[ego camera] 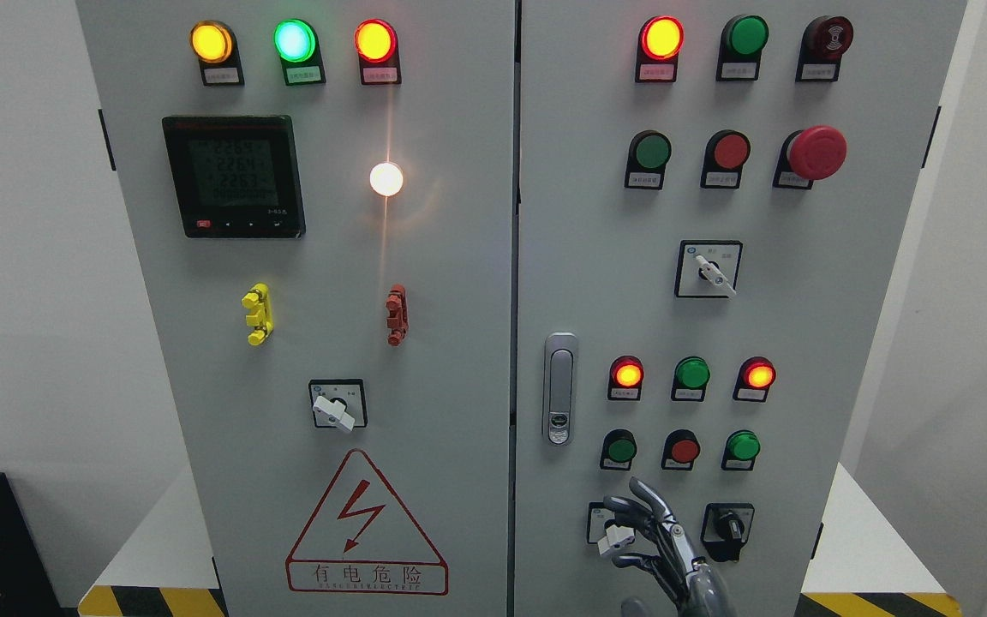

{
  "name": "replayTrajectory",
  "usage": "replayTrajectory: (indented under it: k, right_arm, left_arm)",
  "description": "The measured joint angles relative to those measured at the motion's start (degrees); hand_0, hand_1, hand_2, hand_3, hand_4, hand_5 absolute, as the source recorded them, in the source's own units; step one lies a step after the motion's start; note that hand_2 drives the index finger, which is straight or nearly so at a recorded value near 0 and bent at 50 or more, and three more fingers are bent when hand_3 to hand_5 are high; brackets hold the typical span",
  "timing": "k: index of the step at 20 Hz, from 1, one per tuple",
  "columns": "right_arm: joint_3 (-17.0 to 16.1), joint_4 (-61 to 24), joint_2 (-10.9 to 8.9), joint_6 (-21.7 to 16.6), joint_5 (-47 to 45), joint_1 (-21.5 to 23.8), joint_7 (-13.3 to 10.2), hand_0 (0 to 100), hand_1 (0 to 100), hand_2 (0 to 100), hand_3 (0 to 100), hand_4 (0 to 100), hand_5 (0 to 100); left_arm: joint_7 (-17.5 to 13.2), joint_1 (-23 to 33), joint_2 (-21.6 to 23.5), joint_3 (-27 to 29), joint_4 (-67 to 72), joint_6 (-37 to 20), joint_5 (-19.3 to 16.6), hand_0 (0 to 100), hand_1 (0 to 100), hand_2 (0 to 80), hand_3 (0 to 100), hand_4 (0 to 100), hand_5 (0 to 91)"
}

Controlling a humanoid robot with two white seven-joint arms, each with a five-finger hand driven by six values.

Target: Press green start button

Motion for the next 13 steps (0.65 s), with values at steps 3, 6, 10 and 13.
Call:
replayTrajectory:
  k: [3, 6, 10, 13]
  right_arm:
    - [0.1, -0.4, 0.02, 0.0, -0.9, 0.2, 0.1, 0, 2, 0, 9, 8, 11]
    - [0.2, -0.6, 0.02, -0.1, -1.4, 0.4, 0.2, 0, 1, 0, 7, 6, 8]
    - [0.2, -0.9, -0.02, -0.1, -1.8, 0.9, 0.2, 0, 0, 0, 5, 4, 6]
    - [0.2, -1.0, -0.04, -0.1, -2.0, 1.1, 0.2, 0, 0, 0, 4, 3, 5]
  left_arm:
    - [0.0, 0.0, 0.0, 0.0, 0.0, 0.0, 0.0, 12, 56, 0.0, 0, 0, 0.0]
    - [0.0, 0.0, 0.0, 0.0, 0.0, 0.0, 0.0, 12, 56, 0.0, 0, 0, 0.0]
    - [0.0, 0.0, 0.0, 0.0, 0.0, 0.0, 0.0, 12, 56, 0.0, 0, 0, 0.0]
    - [0.0, 0.0, 0.0, 0.0, 0.0, 0.0, 0.0, 12, 56, 0.0, 0, 0, 0.0]
